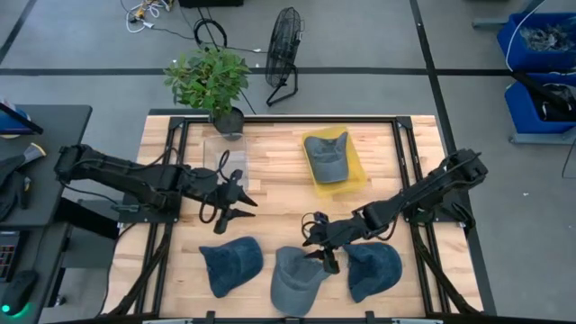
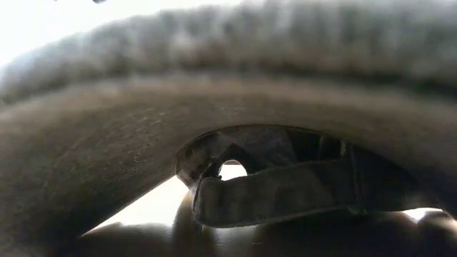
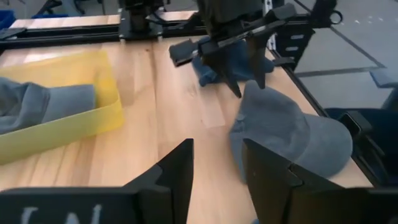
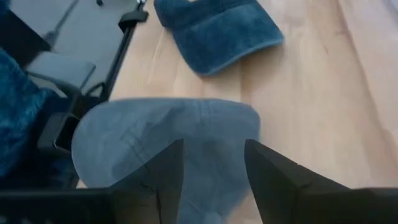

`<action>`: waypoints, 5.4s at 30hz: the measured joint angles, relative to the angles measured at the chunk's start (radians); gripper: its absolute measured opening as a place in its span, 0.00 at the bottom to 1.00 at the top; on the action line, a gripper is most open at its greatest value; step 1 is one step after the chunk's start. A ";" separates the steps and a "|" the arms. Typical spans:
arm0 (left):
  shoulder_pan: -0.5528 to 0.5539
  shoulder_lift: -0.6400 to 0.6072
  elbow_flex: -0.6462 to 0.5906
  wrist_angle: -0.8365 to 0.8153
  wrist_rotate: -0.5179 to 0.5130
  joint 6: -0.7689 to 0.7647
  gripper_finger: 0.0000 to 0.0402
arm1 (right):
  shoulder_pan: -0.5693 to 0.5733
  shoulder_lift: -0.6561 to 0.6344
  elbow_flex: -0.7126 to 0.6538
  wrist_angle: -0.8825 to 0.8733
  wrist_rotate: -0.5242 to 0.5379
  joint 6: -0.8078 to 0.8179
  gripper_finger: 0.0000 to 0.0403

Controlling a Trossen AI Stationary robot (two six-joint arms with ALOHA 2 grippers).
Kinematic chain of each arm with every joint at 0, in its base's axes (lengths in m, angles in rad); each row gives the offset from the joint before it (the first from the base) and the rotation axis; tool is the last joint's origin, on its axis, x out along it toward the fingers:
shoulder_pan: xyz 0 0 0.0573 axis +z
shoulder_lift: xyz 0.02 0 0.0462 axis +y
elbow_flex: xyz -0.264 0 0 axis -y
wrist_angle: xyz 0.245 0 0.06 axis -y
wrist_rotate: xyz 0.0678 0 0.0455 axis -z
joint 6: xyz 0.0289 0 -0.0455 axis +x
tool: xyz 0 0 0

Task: Pick & Place hat
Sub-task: Put the gray cap into the yellow bin, then put the left blue cap into the transparent bin

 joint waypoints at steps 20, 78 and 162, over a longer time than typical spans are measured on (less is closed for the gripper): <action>-0.015 0.000 0.000 0.001 -0.055 0.020 0.52 | 0.184 0.218 0.000 0.198 0.005 0.095 0.43; -0.014 -0.001 -0.001 0.006 -0.194 0.015 0.52 | -0.526 -0.486 0.000 -0.905 0.335 -1.642 0.02; -0.523 0.519 0.230 -0.578 -0.290 -0.653 0.46 | -0.142 -0.284 0.070 -0.576 0.105 -0.027 0.20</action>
